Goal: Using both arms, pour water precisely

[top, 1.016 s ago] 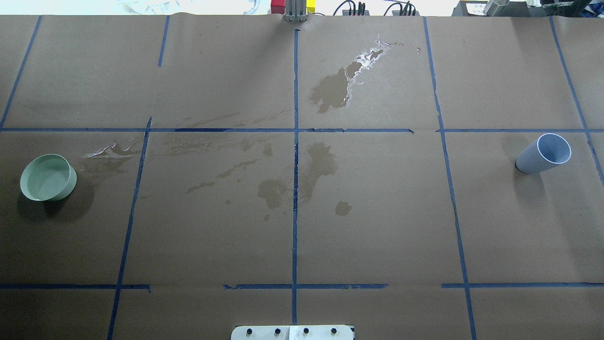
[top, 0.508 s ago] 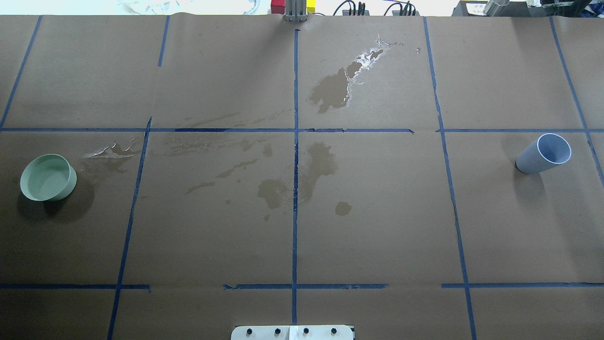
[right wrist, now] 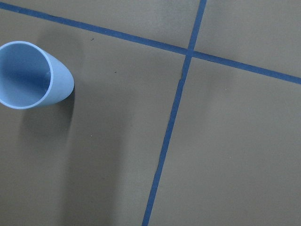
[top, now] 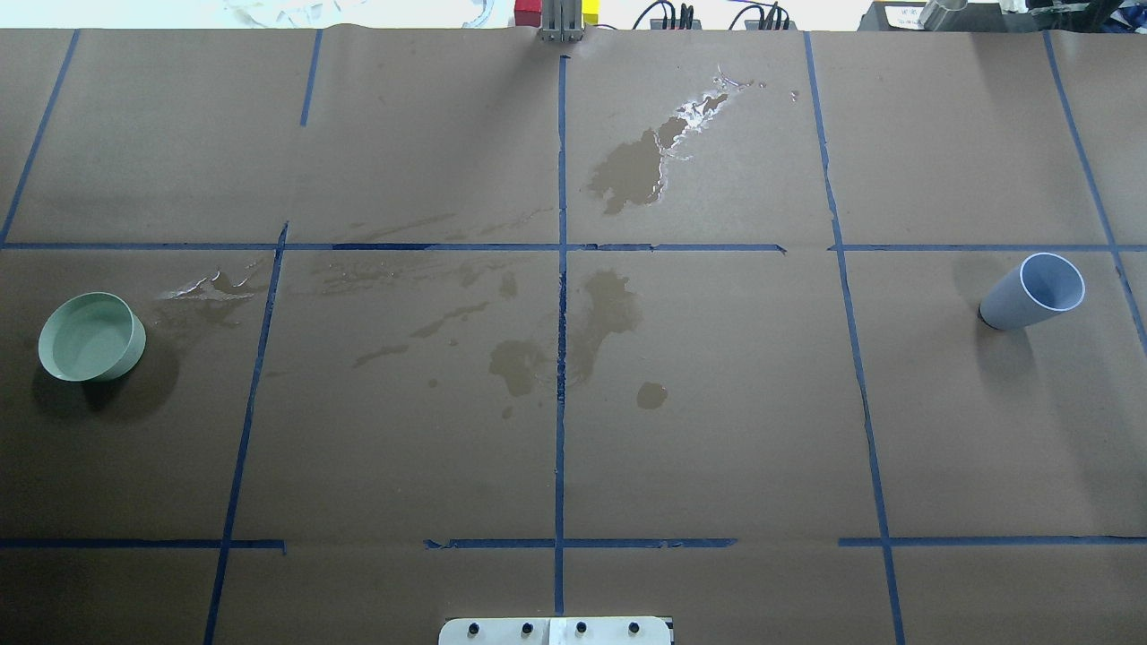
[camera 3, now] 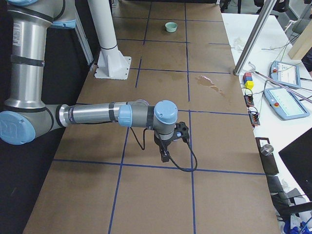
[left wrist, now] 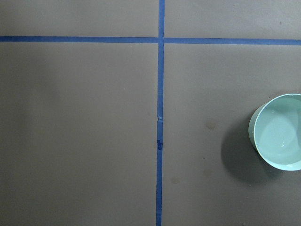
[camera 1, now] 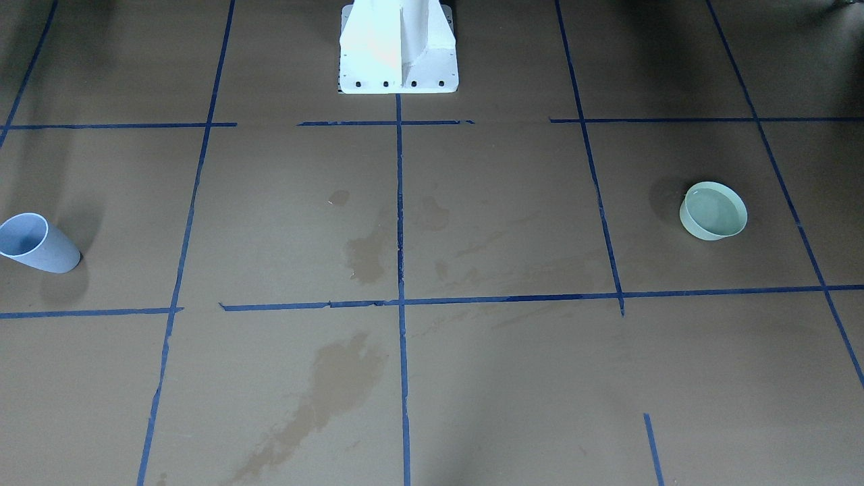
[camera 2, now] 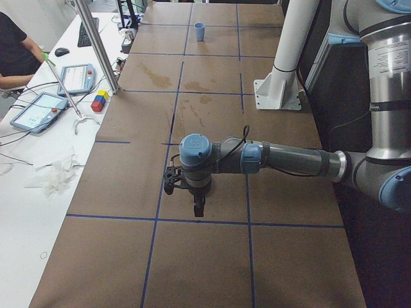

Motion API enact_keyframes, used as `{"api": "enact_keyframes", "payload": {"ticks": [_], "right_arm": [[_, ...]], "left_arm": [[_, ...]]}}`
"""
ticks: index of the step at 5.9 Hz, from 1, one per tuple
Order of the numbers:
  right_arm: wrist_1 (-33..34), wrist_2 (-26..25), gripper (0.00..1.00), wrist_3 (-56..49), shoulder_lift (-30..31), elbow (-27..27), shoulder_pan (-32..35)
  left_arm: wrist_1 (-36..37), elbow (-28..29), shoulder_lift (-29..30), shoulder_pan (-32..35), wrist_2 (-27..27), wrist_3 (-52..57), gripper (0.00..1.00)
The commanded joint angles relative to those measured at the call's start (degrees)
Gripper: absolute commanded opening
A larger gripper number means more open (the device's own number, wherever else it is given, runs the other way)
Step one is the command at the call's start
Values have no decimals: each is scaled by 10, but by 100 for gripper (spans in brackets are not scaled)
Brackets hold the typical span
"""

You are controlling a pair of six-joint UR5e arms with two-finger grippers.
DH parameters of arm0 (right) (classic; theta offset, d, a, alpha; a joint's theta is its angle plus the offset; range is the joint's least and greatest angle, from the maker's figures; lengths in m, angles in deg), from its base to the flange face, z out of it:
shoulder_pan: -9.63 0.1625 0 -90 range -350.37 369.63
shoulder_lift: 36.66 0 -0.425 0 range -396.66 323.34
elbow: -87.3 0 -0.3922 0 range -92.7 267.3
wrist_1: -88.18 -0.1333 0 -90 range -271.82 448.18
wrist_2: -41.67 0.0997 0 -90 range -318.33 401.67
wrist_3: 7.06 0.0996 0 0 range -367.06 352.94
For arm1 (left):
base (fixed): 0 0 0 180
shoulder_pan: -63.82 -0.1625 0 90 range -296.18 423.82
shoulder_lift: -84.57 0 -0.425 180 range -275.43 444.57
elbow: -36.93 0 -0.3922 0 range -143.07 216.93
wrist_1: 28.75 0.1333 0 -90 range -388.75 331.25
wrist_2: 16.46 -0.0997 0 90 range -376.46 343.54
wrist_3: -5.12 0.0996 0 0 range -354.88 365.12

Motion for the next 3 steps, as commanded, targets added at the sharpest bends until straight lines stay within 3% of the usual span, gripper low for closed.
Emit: {"api": "enact_keyframes", "payload": {"ticks": [1, 3], "right_arm": [[-1, 1, 100, 7, 0, -1, 0], [-1, 6, 100, 7, 1, -6, 0]], "left_arm": [[0, -3, -6, 0, -1, 1, 100], [6, 3, 1, -12, -1, 1, 100]]}}
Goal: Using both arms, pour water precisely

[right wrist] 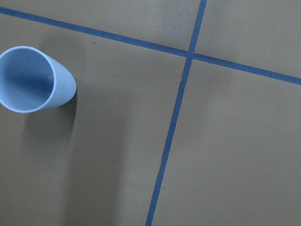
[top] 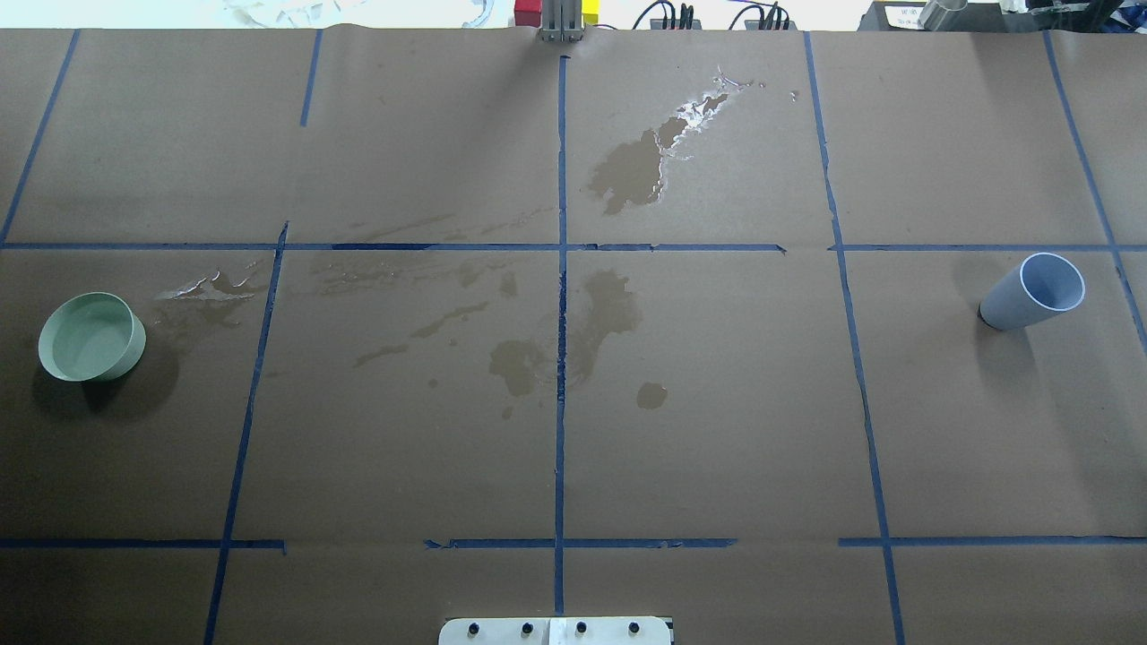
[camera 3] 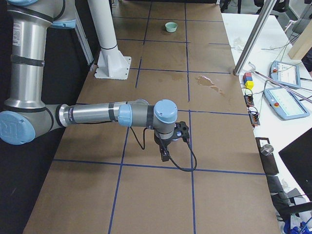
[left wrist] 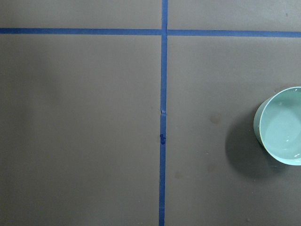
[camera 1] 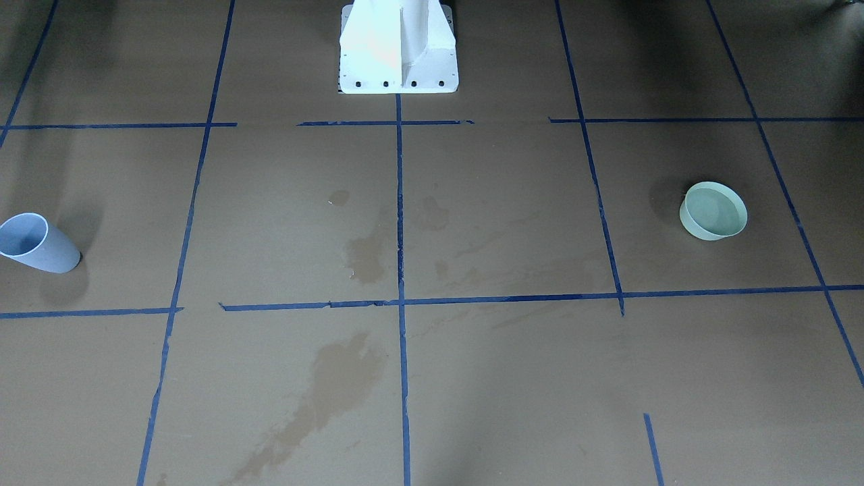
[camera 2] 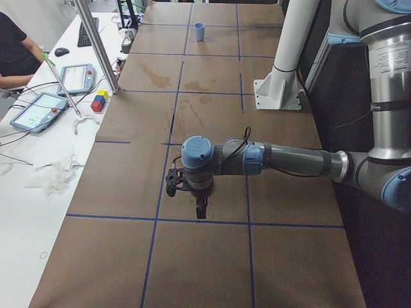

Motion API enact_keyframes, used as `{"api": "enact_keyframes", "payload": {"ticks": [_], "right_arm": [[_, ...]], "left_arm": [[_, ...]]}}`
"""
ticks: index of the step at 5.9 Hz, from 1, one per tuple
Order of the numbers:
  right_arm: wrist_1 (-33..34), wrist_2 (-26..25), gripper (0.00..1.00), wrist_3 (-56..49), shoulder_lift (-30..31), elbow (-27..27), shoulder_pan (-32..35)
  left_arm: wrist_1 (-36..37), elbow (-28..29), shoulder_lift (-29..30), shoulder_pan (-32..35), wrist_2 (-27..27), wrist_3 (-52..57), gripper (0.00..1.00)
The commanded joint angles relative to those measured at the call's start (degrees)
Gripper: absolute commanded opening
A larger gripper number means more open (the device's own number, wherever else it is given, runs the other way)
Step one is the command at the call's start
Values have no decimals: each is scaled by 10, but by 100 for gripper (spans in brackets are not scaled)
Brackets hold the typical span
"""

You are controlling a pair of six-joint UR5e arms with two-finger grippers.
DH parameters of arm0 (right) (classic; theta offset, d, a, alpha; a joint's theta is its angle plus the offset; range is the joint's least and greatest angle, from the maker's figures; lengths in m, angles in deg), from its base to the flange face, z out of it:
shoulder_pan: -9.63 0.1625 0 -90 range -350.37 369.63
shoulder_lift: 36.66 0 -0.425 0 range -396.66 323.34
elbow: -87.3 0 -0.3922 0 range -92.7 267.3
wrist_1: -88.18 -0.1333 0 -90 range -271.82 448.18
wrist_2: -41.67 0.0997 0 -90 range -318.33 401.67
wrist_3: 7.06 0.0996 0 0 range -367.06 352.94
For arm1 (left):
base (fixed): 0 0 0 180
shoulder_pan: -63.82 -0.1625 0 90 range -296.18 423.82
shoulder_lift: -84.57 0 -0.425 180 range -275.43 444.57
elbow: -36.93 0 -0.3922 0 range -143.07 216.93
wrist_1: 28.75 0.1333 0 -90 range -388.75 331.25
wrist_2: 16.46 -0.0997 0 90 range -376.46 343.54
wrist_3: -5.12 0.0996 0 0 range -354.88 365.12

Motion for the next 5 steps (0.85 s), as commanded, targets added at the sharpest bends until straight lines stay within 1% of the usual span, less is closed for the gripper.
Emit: {"api": "enact_keyframes", "payload": {"ticks": [1, 5], "right_arm": [[1, 5, 100, 0, 0, -2, 0], [0, 3, 100, 0, -1, -2, -4]], "left_arm": [[5, -3, 4, -7, 2, 0, 100], [6, -5, 4, -8, 1, -1, 100]]}}
